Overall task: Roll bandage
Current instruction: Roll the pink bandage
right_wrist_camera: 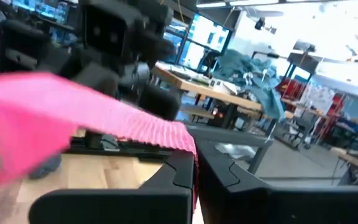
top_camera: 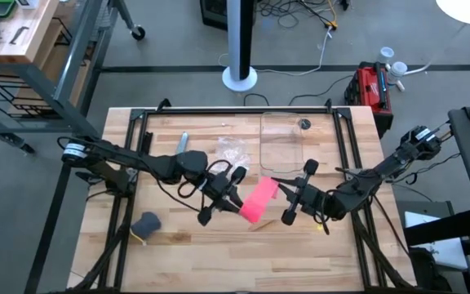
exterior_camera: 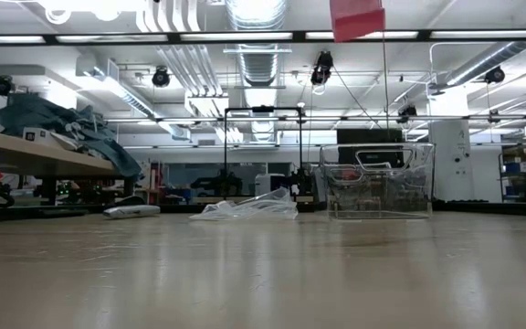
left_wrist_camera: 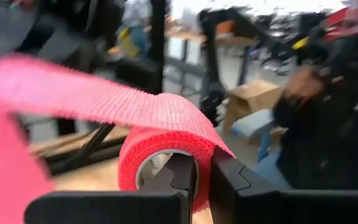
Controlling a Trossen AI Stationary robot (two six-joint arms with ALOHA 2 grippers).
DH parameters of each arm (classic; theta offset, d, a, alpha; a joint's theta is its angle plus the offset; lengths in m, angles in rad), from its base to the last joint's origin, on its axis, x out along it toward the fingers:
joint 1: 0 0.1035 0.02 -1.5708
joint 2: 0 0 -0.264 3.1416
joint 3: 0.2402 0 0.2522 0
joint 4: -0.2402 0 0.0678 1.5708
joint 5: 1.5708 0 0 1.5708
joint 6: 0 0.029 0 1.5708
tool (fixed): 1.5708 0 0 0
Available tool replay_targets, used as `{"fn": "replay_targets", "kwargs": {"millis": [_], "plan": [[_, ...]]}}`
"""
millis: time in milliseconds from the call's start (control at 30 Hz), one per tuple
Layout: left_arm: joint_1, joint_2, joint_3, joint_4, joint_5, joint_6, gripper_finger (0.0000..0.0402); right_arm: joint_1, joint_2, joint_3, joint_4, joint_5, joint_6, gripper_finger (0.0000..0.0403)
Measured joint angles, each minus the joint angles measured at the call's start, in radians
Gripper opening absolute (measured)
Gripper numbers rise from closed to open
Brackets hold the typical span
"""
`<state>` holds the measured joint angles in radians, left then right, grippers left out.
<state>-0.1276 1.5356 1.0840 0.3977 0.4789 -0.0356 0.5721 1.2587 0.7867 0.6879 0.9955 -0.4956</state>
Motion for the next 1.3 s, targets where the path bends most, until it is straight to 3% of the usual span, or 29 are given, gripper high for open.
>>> {"fn": "replay_targets", "kwargs": {"millis": [233, 800, 1033, 1133, 1300], "plan": [[0.016, 0.0, 0.0, -0.128, -0.235, 0.0, 0.0013, 0.0, -0.001, 0.058, 0.002, 0.011, -0.121, 0.0], [0.021, 0.0, 0.0, -0.172, -0.258, 0.017, 0.0013, 0.025, -0.024, 0.103, 0.0, 0.339, -0.265, 0.0], [-0.003, -0.012, 0.0, -0.077, -0.148, 0.096, 0.0012, 0.021, -0.042, 0.033, -0.002, 0.29, -0.136, 0.0], [-0.019, -0.012, 0.0, -0.025, -0.145, 0.121, 0.0012, 0.02, -0.042, 0.002, -0.007, 0.278, -0.064, 0.0], [-0.034, -0.014, 0.0, 0.054, -0.141, 0.132, 0.0012, 0.012, -0.042, -0.028, -0.163, 0.273, 0.138, 0.0]]}}
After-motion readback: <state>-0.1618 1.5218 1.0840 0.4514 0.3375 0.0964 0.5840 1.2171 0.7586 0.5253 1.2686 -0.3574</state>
